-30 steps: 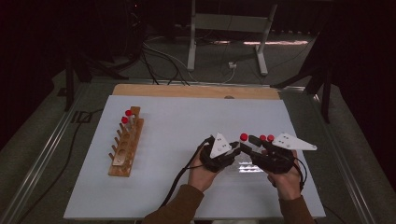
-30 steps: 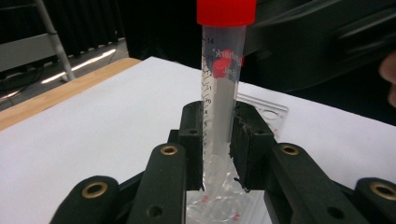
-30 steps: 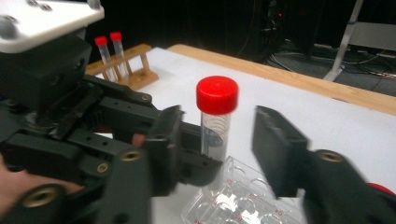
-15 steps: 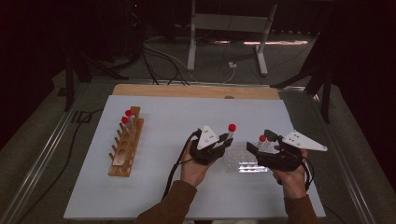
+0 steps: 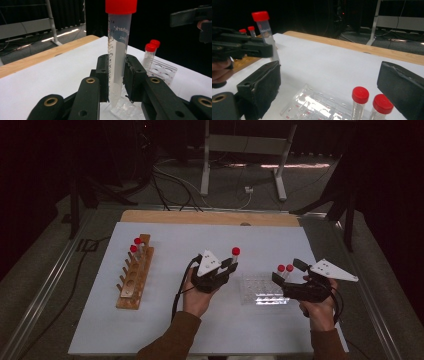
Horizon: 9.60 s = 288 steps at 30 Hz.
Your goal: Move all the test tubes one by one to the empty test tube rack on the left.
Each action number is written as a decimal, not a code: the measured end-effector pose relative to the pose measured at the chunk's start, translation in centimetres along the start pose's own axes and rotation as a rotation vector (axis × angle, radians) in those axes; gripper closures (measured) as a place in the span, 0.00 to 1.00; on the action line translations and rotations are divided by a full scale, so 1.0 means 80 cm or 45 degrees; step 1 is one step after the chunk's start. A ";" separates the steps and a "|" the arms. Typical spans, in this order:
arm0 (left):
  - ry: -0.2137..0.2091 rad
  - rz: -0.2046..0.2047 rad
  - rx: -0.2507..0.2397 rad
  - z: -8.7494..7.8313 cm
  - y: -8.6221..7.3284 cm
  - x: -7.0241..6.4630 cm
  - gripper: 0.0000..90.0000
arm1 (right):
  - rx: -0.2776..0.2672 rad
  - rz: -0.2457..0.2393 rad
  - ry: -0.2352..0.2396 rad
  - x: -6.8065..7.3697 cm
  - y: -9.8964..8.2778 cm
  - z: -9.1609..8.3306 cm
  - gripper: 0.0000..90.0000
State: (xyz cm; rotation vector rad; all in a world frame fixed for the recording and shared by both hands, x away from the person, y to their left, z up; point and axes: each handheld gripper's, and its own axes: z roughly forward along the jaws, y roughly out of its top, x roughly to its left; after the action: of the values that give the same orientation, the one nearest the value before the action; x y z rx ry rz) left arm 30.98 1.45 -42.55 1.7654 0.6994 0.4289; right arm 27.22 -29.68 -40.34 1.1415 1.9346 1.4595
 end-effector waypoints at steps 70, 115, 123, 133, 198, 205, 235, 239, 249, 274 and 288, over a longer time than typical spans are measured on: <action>0.391 -0.184 -0.138 -0.188 -0.020 0.133 0.85 | -0.028 0.031 -0.035 -0.029 -0.011 -0.012 0.02; 0.578 -0.206 -0.014 -0.220 -0.076 0.185 0.85 | -0.032 0.029 -0.028 -0.029 -0.012 -0.015 0.03; 0.591 -0.217 0.022 -0.217 -0.085 0.189 0.85 | -0.031 0.030 -0.027 -0.029 -0.012 -0.015 0.03; 0.587 -0.233 0.089 -0.212 -0.095 0.192 0.84 | -0.029 0.025 -0.025 -0.029 -0.012 -0.014 0.03; 0.598 -0.312 -0.003 -0.225 -0.098 0.157 0.11 | -0.019 0.005 -0.126 -0.037 -0.018 -0.014 0.06; 0.563 -0.304 -0.067 -0.232 -0.087 0.148 0.01 | -0.003 0.004 -0.141 -0.042 -0.024 -0.010 0.14; 0.495 -0.275 -0.074 -0.219 -0.081 0.135 0.01 | 0.162 0.000 -0.167 -0.069 -0.067 0.028 0.75; 0.492 -0.274 -0.066 -0.218 -0.081 0.135 0.01 | 0.165 0.004 -0.160 -0.069 -0.069 0.032 0.80; 0.497 -0.276 -0.070 -0.220 -0.081 0.136 0.01 | 0.146 -0.021 -0.165 -0.067 -0.066 0.029 0.82; 0.484 -0.271 -0.062 -0.217 -0.082 0.133 0.01 | 0.013 -0.064 -0.188 -0.054 -0.030 -0.001 0.83; 0.476 -0.258 -0.065 -0.217 -0.079 0.130 0.01 | -0.014 -0.101 -0.135 -0.044 -0.014 -0.018 0.83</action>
State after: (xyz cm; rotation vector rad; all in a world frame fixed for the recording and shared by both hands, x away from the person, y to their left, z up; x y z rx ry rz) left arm 26.77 22.15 -43.98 1.5621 1.1101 0.6396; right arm 27.67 -33.46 -41.35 1.1016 1.8757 1.3392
